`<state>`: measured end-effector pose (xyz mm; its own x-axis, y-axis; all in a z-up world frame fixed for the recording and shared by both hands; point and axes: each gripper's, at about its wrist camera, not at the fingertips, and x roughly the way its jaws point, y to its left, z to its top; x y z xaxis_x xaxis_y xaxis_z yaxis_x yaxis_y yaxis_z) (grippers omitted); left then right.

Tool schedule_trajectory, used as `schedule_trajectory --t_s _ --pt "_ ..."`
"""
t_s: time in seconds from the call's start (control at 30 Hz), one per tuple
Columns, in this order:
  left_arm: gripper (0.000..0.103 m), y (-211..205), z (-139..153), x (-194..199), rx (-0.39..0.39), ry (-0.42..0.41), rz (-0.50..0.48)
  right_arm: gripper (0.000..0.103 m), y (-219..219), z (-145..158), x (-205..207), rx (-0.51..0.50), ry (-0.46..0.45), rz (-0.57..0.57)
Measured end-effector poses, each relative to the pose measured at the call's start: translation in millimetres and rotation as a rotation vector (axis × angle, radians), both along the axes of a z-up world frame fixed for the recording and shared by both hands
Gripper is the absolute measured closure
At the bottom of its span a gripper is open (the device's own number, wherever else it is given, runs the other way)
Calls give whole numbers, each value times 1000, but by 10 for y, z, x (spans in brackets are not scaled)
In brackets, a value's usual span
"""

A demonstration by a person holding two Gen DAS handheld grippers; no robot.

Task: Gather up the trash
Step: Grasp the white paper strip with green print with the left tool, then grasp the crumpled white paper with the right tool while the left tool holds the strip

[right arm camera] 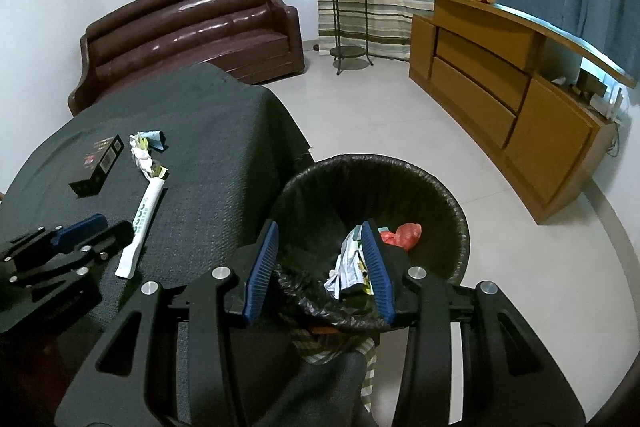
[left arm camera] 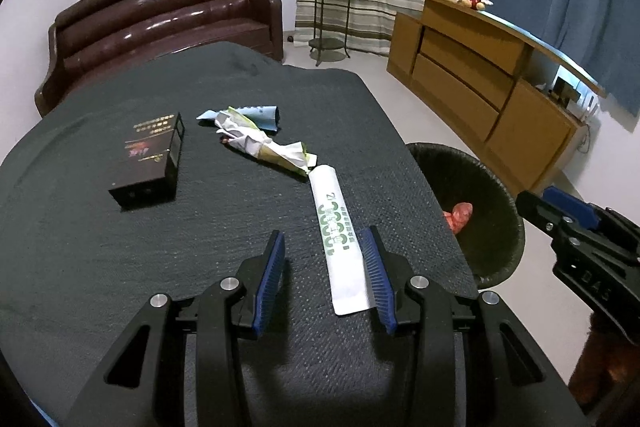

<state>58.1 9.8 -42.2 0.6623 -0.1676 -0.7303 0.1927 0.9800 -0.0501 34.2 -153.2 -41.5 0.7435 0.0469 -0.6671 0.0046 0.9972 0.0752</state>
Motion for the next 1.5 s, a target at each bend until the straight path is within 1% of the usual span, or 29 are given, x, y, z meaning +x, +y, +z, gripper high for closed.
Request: schedule_trajectory --t_s 0.13,0.4,0.5,0.53,0.57,0.8,0.93,1.03,1.2,1.5 --pt "62 -5 -70 69 -1 30 -2 61 -16 -16 26 10 11 -1" --pt "64 -22 -73 95 -11 36 -23 61 -29 -59 39 19 21 0" --pt "74 -28 -76 79 -15 34 -37 61 -23 -62 39 19 22 0" --pt "80 -38 -83 73 -10 36 -41 61 -23 -62 39 19 22 0" --pt "82 -43 -89 64 -9 35 -44 61 -22 -62 39 18 22 0" --pt "83 -19 -68 8 -42 34 -62 61 -12 -57 34 17 18 2" --pt "84 28 20 -95 -42 3 -70 61 28 -34 30 17 8 11" --pt "84 139 119 -175 -53 -25 -54 61 84 -19 25 15 4 25" --pt "84 410 251 -214 -75 -56 10 61 226 11 63 12 1 58" --pt "84 865 309 -155 -77 -80 129 60 635 102 249 26 -11 152"
